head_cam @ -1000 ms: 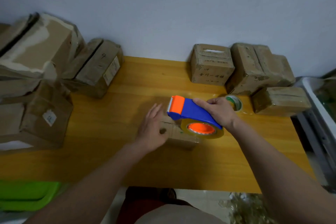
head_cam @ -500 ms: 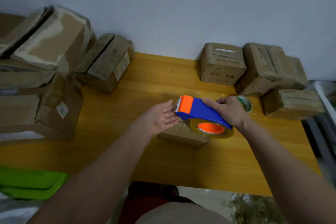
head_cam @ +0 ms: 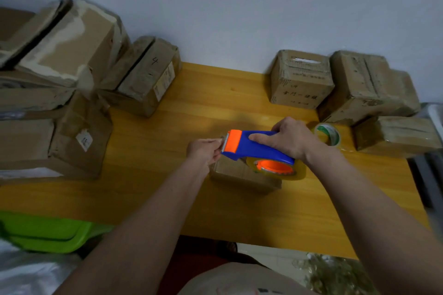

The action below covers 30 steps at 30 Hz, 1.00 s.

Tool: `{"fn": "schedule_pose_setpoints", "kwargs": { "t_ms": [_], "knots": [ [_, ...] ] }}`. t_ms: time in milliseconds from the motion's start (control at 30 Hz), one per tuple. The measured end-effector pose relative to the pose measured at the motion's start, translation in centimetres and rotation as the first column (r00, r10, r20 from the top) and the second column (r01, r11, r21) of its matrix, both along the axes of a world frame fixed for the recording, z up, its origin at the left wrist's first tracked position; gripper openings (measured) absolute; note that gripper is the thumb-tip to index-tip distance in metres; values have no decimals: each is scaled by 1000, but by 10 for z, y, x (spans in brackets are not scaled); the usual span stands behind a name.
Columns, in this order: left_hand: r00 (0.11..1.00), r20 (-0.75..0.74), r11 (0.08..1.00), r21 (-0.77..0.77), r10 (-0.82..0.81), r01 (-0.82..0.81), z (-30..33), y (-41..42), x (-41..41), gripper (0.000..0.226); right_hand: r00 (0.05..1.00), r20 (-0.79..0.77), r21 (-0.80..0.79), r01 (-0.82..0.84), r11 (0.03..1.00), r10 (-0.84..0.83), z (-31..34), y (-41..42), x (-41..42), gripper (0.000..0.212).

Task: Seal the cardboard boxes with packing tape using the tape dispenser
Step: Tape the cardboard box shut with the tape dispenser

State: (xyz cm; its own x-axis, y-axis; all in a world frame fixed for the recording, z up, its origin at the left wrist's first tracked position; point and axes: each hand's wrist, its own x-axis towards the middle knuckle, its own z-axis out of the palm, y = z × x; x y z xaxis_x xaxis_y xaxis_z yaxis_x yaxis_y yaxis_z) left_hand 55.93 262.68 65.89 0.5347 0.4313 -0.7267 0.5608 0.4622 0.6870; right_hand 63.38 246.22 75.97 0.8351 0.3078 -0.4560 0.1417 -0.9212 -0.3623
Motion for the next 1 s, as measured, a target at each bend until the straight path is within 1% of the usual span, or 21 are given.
{"fn": "schedule_pose_setpoints", "kwargs": {
  "t_ms": [133, 233, 300, 367, 433, 533, 600, 667, 700, 733, 833, 867, 900, 1000],
  "knots": [
    [1000, -20, 992, 125, 22, -19, -7, 1, -2, 7, 997, 12, -112, -74, 991, 75, -2, 15, 5, 64],
    [1000, -27, 964, 267, -3, 10, -13, 3, -7, 9, 991, -7, -184, -130, 974, 131, -3, 27, 7, 62],
    [1000, -10, 953, 304, -3, 6, -17, 3, -11, 11, 988, -8, -208, -154, 966, 155, -4, 34, 7, 62],
    [1000, -18, 955, 297, -4, 10, -23, 4, -13, 11, 986, -13, -209, -165, 964, 166, -5, 38, 9, 60],
    [999, -28, 976, 215, 22, -16, -29, 4, -12, 12, 984, -54, -179, -175, 968, 168, -3, 37, 12, 57],
    [996, -64, 995, 88, 55, -50, -34, 4, -9, 18, 976, -139, -36, -173, 984, 167, -1, 32, 18, 46],
    [993, -101, 996, 73, 53, -45, -33, 5, -9, 34, 971, -159, 46, -171, 984, 176, -1, 31, 19, 42],
    [987, -151, 995, 90, 57, -44, -34, 5, -11, 64, 969, -165, 67, -177, 982, 186, -4, 31, 19, 39],
    [985, -163, 994, 101, 59, -43, -35, 5, -14, 68, 967, -169, 73, -180, 981, 190, -5, 30, 19, 38],
    [989, -138, 991, 128, 53, -35, -34, 3, -17, 58, 966, -172, 86, -179, 980, 192, -6, 30, 19, 37],
    [1000, -8, 981, 193, 6, -5, -38, -4, -22, 17, 965, -174, 120, -176, 977, 196, -6, 28, 18, 33],
    [1000, 22, 979, 201, 6, -10, -37, -5, -22, 9, 965, -174, 135, -173, 976, 195, -7, 28, 19, 32],
    [999, 45, 978, 206, 8, -17, -37, -5, -22, 7, 965, -176, 149, -169, 974, 194, -7, 27, 19, 31],
    [997, 73, 976, 213, 30, -45, -39, -1, -20, 16, 965, -194, 184, -139, 973, 175, -8, 24, 20, 30]
  ]
}}
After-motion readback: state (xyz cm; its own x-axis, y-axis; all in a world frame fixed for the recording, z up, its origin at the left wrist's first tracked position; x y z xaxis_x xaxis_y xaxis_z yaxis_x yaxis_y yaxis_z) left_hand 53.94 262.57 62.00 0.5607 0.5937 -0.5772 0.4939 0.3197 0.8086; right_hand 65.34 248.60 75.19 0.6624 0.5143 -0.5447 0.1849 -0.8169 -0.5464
